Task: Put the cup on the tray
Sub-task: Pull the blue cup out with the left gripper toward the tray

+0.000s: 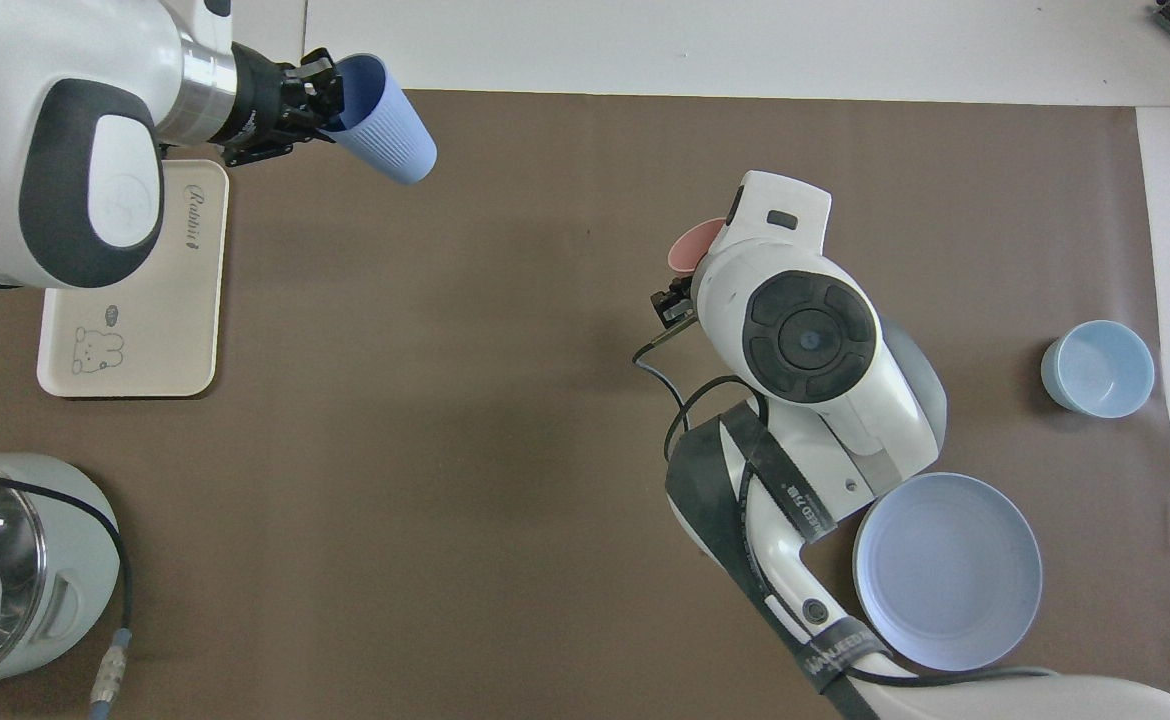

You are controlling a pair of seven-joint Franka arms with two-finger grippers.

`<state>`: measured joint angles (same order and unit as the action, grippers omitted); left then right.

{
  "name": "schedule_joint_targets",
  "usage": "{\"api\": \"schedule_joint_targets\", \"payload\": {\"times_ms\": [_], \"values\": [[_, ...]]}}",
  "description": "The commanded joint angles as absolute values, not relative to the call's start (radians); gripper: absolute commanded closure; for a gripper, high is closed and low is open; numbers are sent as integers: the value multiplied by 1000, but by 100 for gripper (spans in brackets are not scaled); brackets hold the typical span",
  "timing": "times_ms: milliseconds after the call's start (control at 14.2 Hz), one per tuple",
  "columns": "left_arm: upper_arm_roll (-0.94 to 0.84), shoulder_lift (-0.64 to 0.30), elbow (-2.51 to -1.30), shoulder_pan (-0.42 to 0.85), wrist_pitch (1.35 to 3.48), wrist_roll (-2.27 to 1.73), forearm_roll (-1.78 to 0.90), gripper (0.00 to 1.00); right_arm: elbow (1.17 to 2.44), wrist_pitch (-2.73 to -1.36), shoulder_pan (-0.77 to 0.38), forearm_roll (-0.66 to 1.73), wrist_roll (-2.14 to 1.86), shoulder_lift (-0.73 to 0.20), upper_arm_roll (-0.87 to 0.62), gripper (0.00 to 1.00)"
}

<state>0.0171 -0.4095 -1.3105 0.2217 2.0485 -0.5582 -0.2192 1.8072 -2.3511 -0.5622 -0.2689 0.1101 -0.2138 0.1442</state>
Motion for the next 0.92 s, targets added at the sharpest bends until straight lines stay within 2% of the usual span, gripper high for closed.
{"api": "schedule_joint_targets", "payload": {"times_ms": [0,282,564,846], "values": [[12,-330,-1467,99,2069,-343,-187,100,1810,-2443,-477,-267,17,-209,138,100],[11,-242,-1730,-78,2310,44,-189,100,1813,-2522,-376,74,-299,-213,138,100],[11,-238,-1795,-204,2374,240,-202,100,1828,-2513,-241,562,-827,-219,140,100],[9,-288,-1870,-221,2567,281,-265,100,1851,-2419,-97,944,-1255,-250,138,100]]}}
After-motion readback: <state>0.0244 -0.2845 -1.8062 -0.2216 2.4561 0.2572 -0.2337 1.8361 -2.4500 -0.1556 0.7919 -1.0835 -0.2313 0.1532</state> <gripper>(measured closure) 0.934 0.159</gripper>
